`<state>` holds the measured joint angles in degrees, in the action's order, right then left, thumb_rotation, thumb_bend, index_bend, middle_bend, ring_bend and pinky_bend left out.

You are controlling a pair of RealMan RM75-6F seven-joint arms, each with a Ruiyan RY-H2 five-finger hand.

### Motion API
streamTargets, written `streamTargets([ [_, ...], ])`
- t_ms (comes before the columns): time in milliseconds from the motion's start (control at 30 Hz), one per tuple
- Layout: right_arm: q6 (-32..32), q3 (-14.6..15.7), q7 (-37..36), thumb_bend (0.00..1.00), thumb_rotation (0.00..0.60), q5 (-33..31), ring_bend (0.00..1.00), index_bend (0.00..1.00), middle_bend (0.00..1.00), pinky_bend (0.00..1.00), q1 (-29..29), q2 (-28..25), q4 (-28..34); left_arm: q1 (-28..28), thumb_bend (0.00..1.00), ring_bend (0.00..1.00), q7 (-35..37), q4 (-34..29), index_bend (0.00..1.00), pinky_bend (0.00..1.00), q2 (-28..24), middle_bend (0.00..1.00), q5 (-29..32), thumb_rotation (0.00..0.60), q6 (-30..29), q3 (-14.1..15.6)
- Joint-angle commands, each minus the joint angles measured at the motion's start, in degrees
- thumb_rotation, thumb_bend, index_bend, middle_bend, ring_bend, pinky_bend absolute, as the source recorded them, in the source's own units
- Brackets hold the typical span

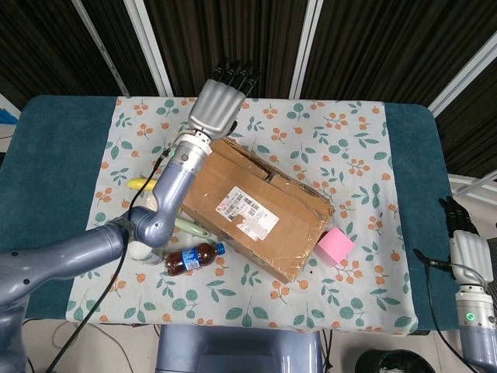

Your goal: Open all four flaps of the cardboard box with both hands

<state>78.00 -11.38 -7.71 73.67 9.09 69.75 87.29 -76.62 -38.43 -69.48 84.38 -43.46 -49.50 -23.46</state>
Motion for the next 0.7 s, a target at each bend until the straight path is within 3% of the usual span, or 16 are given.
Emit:
streamTargets([
  [33, 0.0, 0.0, 0.1, 0.22, 0.600, -0.1, 0.00, 0.00, 0.00, 0.21, 0.0, 0.0, 0.1, 3.9, 0.24, 0.00, 0.9, -6.8, 0.00, 0.01, -4.7, 0.00, -0.3, 0.600, -2.7, 1.4],
  [167, -0.1, 0.0, 0.4, 0.22, 0.600, -0.1, 0.00, 0.00, 0.00, 0.21, 0.1, 0.0, 0.1, 7.3, 0.24, 0.00, 2.3, -13.1, 0.00, 0.01, -8.7, 0.00, -0.5, 0.600, -4.5, 2.5],
  [233, -0.1, 0.1, 0.6, 0.22, 0.600, 0.0, 0.00, 0.00, 0.00, 0.21, 0.1, 0.0, 0.1, 8.9, 0.29, 0.00, 2.9, -15.8, 0.00, 0.03, -10.9, 0.00, -0.5, 0.600, -4.6, 3.2],
  [300, -0.1, 0.1, 0.8, 0.22, 0.600, 0.0, 0.00, 0.00, 0.00, 0.21, 0.1, 0.0, 0.2, 9.9, 0.44, 0.00, 3.8, -18.3, 0.00, 0.06, -13.3, 0.00, -0.4, 0.600, -3.4, 3.8],
  [367, 0.0, 0.2, 1.2, 0.22, 0.600, 0.2, 0.00, 0.00, 0.00, 0.21, 0.1, 0.1, 0.2, 10.3, 0.62, 0.01, 6.9, -21.2, 0.00, 0.11, -18.2, 0.00, 0.0, 0.600, 4.3, 4.5],
  [467, 0.0, 0.3, 1.3, 0.22, 0.600, 0.2, 0.00, 0.00, 0.00, 0.21, 0.2, 0.2, 0.3, 9.3, 0.79, 0.07, 8.7, -21.0, 0.03, 0.20, -20.5, 0.05, -0.3, 0.600, 9.9, 5.1],
  [600, 0.1, 0.3, 1.3, 0.22, 0.600, 0.2, 0.00, 0.00, 0.00, 0.21, 0.2, 0.2, 0.3, 6.9, 0.93, 0.24, 8.9, -18.7, 0.16, 0.34, -19.8, 0.25, -0.6, 0.600, 13.5, 6.7],
  [700, 0.0, 0.2, 1.0, 0.22, 0.600, 0.0, 0.00, 0.00, 0.00, 0.21, 0.1, 0.1, 0.2, 5.0, 0.99, 0.28, 8.1, -16.3, 0.22, 0.38, -17.6, 0.30, -0.1, 0.600, 14.2, 7.9],
])
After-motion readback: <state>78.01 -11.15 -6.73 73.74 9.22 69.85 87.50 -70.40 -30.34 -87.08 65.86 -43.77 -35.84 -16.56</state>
